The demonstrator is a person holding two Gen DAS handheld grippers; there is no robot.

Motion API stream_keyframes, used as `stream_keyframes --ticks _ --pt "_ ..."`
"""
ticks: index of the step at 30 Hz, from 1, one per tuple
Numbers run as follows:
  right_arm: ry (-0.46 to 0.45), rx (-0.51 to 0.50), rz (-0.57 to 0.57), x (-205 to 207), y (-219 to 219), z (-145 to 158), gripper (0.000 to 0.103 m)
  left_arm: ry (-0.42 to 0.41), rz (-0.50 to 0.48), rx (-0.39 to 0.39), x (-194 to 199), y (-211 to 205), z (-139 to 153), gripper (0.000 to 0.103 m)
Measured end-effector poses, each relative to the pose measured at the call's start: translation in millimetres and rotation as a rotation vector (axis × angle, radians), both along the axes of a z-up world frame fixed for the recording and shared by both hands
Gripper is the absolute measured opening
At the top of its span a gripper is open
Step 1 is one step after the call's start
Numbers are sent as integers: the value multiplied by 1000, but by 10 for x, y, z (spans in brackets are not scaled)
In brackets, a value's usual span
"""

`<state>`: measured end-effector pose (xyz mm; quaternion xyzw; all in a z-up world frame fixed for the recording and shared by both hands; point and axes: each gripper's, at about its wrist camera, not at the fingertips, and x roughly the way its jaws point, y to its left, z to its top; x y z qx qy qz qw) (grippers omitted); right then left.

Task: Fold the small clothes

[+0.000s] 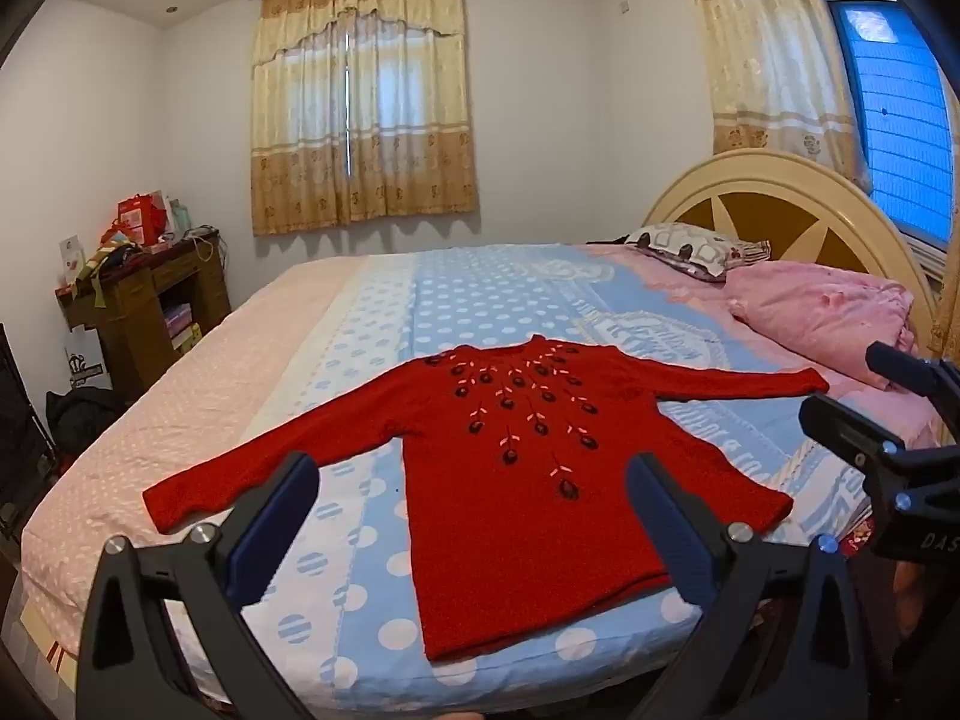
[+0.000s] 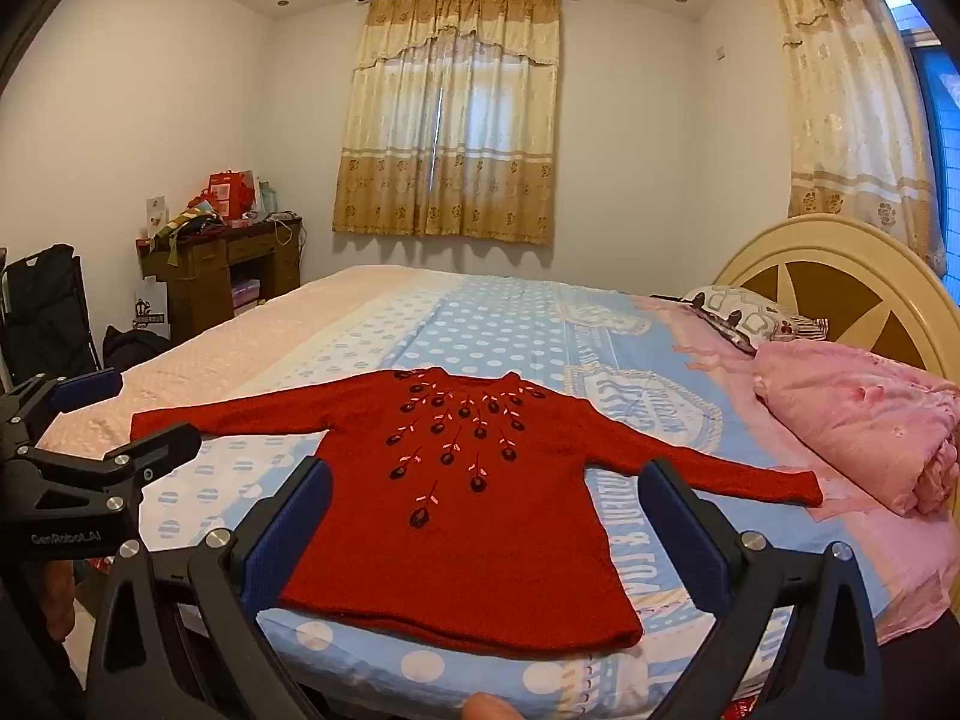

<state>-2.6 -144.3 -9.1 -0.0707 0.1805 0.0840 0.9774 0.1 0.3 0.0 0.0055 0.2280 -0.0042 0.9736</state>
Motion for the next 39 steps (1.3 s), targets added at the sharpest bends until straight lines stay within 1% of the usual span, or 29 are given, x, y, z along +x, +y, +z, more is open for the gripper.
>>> stream_keyframes --ticks 8,9,11,15,16,33,34,39 --pt "9 3 0 2 -9 -14 102 -2 -2 2 -11 -11 7 103" --pt "12 -4 2 19 49 -37 102 0 -2 2 -15 -16 8 103" --pt "11 -3 1 7 33 -31 102 0 -1 2 5 48 -31 103" --pt "10 5 -1 -23 -27 -10 102 1 1 0 5 50 -37 103" --pt "15 -10 4 24 24 -34 102 3 0 1 9 42 -32 103" --pt "18 -8 7 43 60 -82 102 3 3 2 7 31 -24 103" --pt "19 -8 6 47 41 -71 102 3 4 2 3 85 -63 103" --pt "18 -7 6 47 41 -71 102 4 3 0 3 95 -71 103"
